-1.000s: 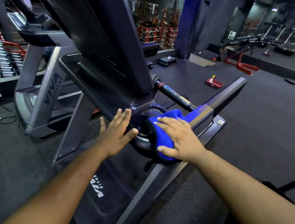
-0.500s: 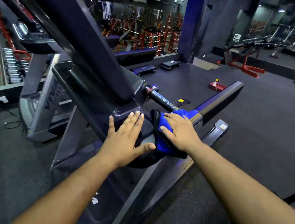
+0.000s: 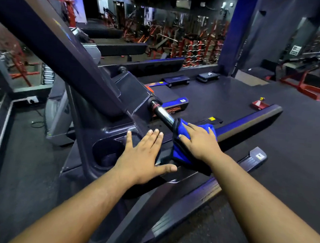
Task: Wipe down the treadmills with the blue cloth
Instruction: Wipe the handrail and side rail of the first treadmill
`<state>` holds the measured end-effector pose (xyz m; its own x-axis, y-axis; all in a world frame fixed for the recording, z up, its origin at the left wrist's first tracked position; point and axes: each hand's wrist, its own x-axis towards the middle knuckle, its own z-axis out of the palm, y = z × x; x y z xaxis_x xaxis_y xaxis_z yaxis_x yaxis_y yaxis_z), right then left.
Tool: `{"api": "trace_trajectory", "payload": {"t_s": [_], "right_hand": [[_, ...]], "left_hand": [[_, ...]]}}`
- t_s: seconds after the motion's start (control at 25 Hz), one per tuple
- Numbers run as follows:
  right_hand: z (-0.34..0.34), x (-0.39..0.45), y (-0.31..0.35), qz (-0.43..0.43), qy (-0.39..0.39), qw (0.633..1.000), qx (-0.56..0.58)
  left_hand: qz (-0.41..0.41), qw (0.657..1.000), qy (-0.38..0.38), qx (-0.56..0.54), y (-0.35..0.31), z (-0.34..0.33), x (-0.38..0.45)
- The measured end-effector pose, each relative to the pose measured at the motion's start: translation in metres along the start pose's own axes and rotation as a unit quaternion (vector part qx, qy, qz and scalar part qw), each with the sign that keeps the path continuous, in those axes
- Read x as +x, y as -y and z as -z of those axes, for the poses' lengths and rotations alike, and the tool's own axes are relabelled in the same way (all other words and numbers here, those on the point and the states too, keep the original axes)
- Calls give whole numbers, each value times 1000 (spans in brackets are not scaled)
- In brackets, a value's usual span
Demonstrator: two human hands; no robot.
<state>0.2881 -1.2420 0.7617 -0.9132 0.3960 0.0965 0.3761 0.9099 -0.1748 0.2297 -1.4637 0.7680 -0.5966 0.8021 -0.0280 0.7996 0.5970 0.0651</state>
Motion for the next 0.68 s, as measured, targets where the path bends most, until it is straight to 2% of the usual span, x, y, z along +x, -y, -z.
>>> {"api": "trace_trajectory", "payload": {"t_s": [0.08,0.28,0.36,0.48,0.56,0.68], "right_hand": [[0,8,8,-4,42,999,-6],[-1,-23,-3,13,27,999,-13],[4,-5,5,-4,55,998,-28],[2,45,23,2,137,990,-18],[-7,76,35,31,152,988,-15],[-13,103,51,103,112,986,-64]], "left_hand": [[15,1000,13,-6,-5,-3,6],[14,1000,16,-17,-5,-4,6],[10,1000,18,-22,-4,-3,8],[20,999,5,-28,-2,-4,7],[32,999,-1,-35,-3,-4,6],[56,997,-7,-43,-3,-2,6]]}}
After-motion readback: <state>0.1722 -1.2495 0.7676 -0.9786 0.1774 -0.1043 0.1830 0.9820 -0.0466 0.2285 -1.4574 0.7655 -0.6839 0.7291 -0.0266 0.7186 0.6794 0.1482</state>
